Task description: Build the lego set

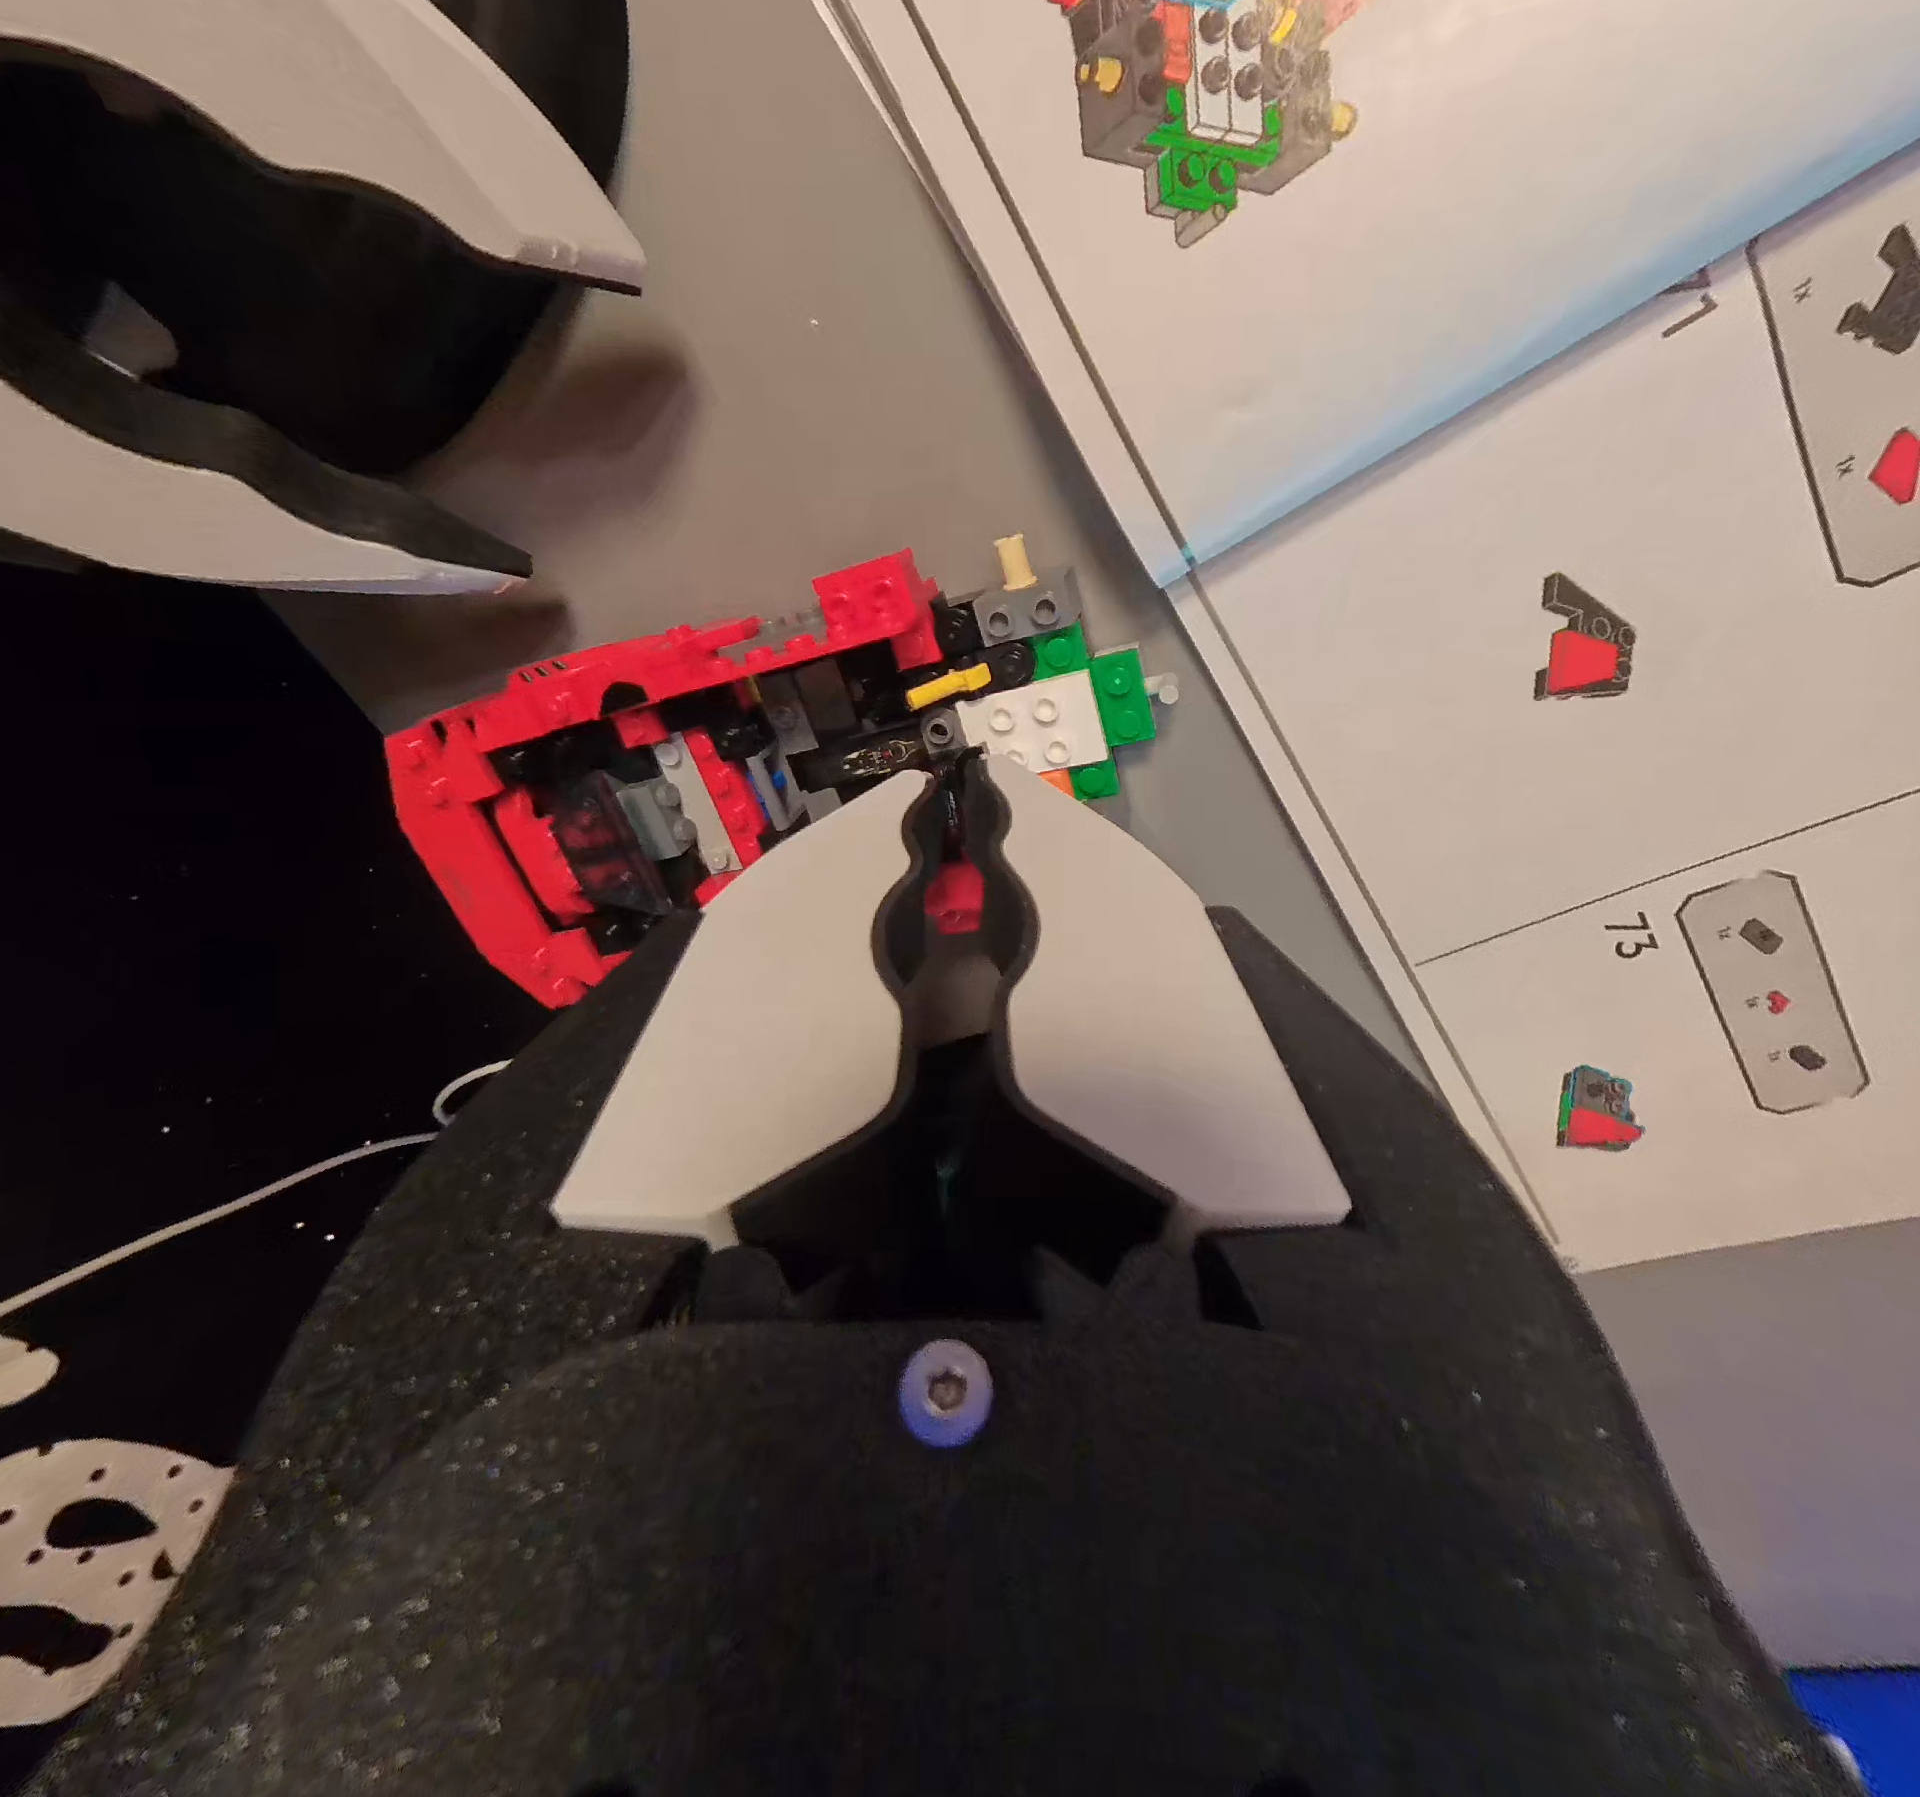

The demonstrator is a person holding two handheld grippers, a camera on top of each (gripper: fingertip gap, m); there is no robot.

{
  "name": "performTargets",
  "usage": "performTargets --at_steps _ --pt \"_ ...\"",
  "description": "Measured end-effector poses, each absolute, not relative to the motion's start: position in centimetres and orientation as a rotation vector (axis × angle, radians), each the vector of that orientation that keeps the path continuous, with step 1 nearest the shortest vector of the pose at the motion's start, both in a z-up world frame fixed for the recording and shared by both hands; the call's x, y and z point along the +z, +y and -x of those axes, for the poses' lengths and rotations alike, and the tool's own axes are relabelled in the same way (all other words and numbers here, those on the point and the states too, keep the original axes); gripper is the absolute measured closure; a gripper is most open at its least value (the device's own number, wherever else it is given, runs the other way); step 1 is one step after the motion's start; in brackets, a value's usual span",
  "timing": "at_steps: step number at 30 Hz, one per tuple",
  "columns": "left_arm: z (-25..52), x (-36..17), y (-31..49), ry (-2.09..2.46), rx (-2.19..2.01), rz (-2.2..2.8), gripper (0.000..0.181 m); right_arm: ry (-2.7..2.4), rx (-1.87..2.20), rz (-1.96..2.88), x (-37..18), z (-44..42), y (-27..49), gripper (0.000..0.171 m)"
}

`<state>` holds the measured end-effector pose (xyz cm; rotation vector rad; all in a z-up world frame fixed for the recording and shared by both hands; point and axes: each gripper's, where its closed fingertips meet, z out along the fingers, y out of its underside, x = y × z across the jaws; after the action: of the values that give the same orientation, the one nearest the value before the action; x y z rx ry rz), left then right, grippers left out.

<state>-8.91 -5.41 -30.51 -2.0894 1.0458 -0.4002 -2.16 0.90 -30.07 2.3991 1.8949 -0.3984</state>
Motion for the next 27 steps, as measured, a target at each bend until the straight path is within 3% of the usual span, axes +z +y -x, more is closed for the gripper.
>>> performTargets --at_steps 3,4,6,19,27 --pt "8.9 -30.5 -5.4 1.045 -0.400 2.095 0.128 1.991 -0.445 -2.359 -30.0 2.3 1.0 0.166" --pt "8.9 -30.5 -5.5 1.044 -0.397 2.095 0.128 2.005 -0.453 -2.366 -30.0 2.3 1.2 0.153" --pt "8.9 -30.5 -5.5 1.045 -0.389 2.092 0.128 2.031 -0.553 -2.367 -29.3 2.7 1.2 0.146" --pt "8.8 -30.4 -5.6 1.064 -0.350 2.082 0.128 2.433 -0.568 -2.102 -28.7 1.7 1.1 0.165" --pt "8.8 -30.1 -5.7 1.069 -0.343 2.062 0.128 2.756 -0.619 -1.547 -29.2 2.1 2.0 0.162"
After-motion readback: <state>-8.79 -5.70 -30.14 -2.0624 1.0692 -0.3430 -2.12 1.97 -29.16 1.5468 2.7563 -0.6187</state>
